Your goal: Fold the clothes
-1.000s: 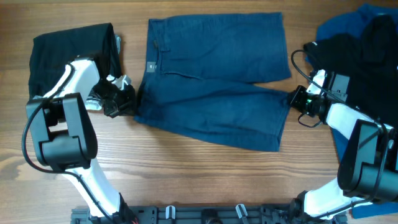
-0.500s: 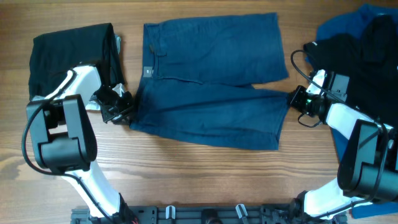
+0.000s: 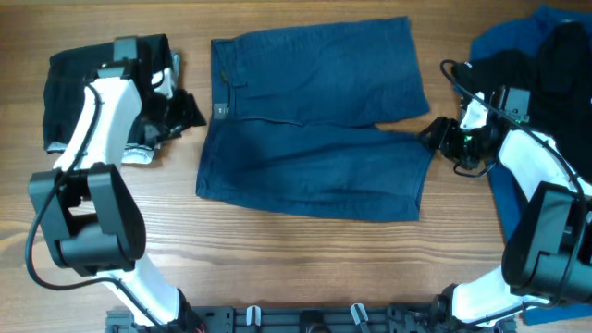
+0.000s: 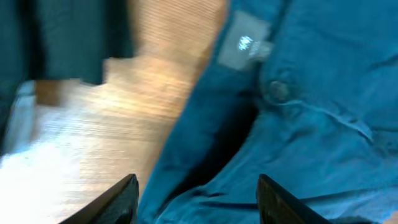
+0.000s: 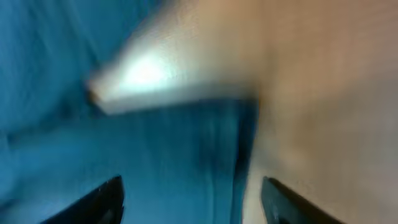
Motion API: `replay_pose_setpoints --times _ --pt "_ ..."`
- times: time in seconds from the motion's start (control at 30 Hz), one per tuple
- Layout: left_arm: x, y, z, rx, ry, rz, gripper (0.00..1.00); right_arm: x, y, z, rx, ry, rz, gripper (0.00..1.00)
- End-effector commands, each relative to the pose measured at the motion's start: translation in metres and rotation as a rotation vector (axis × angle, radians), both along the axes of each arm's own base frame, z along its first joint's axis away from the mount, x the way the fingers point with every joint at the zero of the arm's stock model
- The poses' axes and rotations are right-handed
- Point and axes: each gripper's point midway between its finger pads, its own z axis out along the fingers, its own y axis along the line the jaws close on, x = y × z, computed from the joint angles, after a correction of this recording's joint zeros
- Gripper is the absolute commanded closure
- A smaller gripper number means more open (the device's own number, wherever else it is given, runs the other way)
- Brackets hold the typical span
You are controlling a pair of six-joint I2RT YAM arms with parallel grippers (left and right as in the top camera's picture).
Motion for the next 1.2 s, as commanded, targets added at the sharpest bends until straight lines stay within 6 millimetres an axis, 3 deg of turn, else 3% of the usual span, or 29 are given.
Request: replay_pose_setpoints --times 0.0,0.13,0.33,0.43,0.47,0.87,1.17 --pt "0.013 -0.020 -0.012 -0.012 -0.032 -0.068 0.41 -0.041 0.012 0.001 0.050 0.144 -0.005 0.32" --pt "0.027 -0.031 -0.032 -0.043 -0.050 -0.089 0.42 -0.086 0.024 -0.020 0.090 0.292 -0.014 0.33" --pt "0.049 -0.047 -0.038 -0.137 -0.127 -0.110 0.44 -0.118 0.038 -0.033 0.143 0.363 0.018 0.42" --pt "0.054 -0.049 -0.036 -0.149 -0.154 -0.115 0.44 -0.117 0.041 -0.033 0.163 0.346 0.031 0.57" --pt "0.055 -0.050 -0.036 -0.149 -0.158 -0.117 0.44 -0.115 0.042 -0.033 0.165 0.338 0.031 0.58" --pt "0.055 -0.060 -0.035 -0.149 -0.164 -0.140 0.44 -0.089 0.026 -0.011 0.096 0.294 0.051 0.56" --pt "0.056 -0.060 -0.035 -0.149 -0.168 -0.141 0.44 -0.104 0.041 -0.019 0.115 0.332 0.086 0.60"
